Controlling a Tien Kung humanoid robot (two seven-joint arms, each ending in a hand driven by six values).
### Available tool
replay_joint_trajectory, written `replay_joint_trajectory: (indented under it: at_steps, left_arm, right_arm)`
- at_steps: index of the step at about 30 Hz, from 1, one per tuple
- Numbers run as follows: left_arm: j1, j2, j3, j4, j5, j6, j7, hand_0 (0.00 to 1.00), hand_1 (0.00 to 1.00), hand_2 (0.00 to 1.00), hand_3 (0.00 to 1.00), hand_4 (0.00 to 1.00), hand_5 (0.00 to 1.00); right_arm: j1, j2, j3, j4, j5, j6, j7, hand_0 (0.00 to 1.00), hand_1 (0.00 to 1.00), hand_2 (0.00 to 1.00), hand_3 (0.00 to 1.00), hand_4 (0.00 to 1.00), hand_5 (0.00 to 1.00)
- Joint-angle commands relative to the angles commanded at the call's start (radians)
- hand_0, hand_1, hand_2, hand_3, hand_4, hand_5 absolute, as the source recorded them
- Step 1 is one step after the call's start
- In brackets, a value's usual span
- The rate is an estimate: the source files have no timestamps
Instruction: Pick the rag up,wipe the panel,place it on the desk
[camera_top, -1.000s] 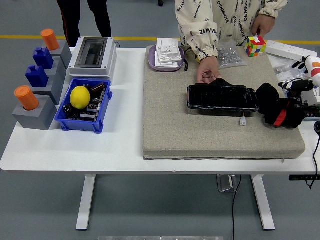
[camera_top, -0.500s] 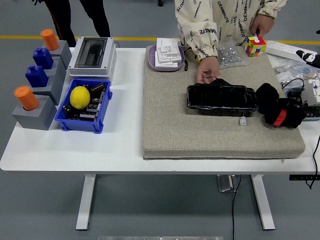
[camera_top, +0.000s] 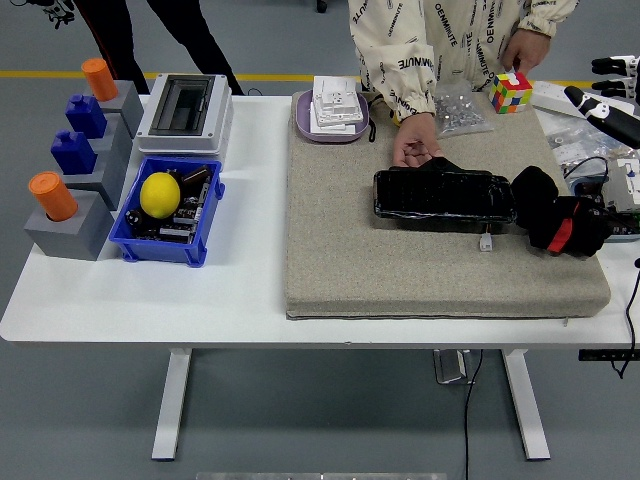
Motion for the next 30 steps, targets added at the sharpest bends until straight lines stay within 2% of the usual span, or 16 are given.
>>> replay_joint_trajectory:
  at_steps: [8,16,20,30]
  left_arm:
    - [-0.005,0.000,0.001,0.000,-0.001,0.000,-0.002,0.643,0.693,0.733,0.565,0.596,0.468]
    - [-0.006,-0.003,0.000,0.000,-0.003,0.000,-0.002,0.643,0.692,0.733,0.563,0.597,0.469]
    - [-0.006,-0.004,-0.004,0.000,-0.001,0.000,-0.002,0.643,0.692,0.733,0.563,0.597,0.469]
    - [-0.010,-0.003,0.004,0.000,-0.006,-0.001,-0.003,0.643,0.692,0.734,0.564,0.597,0.469]
  right_arm:
    - [0.004,-0.009,0.053,-0.001,0.325,0.115,-0.009,0.642,0.599,0.666,0.572,0.998,0.469]
    - [0.009,-0.020,0.095,-0.049,0.647,0.202,-0.053,0.640,0.596,0.667,0.571,0.998,0.489]
    - [0.007,-0.017,0.107,-0.049,0.697,0.209,-0.065,0.640,0.596,0.667,0.571,0.998,0.489]
    - [0.022,0.044,0.105,-0.035,0.746,0.208,-0.085,0.644,0.598,0.671,0.569,0.998,0.497]
